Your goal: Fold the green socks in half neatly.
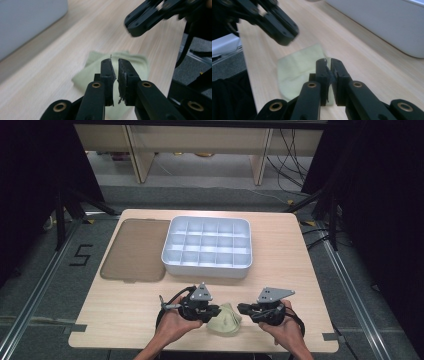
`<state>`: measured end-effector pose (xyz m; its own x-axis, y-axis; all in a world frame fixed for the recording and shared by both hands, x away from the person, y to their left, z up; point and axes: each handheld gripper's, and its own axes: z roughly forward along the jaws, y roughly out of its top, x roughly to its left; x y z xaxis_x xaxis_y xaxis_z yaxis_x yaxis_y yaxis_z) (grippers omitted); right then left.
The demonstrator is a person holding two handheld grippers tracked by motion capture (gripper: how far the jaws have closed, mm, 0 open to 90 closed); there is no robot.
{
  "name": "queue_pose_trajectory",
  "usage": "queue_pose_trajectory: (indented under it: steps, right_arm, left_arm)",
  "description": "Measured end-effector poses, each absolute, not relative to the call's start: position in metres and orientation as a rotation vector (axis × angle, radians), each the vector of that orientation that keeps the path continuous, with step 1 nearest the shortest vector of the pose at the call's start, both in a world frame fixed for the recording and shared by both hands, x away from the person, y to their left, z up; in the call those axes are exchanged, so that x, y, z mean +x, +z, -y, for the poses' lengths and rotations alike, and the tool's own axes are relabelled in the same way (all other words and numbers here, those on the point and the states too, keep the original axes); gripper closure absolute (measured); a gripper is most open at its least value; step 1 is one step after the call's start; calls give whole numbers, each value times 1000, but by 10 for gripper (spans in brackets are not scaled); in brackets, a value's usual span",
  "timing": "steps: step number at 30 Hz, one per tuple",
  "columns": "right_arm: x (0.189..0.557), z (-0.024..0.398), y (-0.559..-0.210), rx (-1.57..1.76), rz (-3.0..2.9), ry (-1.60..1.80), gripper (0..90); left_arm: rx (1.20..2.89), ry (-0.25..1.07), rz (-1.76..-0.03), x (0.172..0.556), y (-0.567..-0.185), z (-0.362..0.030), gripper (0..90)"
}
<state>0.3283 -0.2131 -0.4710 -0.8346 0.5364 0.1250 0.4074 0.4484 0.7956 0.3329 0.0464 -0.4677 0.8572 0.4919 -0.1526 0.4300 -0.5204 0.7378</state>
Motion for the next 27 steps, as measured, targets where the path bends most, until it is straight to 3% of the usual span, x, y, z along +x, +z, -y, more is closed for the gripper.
queue_pose_trajectory:
  steps: [13, 17, 27]
  right_arm:
    - [312, 187, -489, 741, -2717, 1238, 846]
    - [313, 190, -500, 742, -2760, 1101, 845]
    - [320, 200, -494, 794, -2719, 1152, 840]
  left_arm:
    - [2345, 95, -647, 341, -500, -48, 855]
    - [2341, 88, -656, 337, -500, -50, 860]
    - [2340, 94, -645, 327, -496, -49, 854]
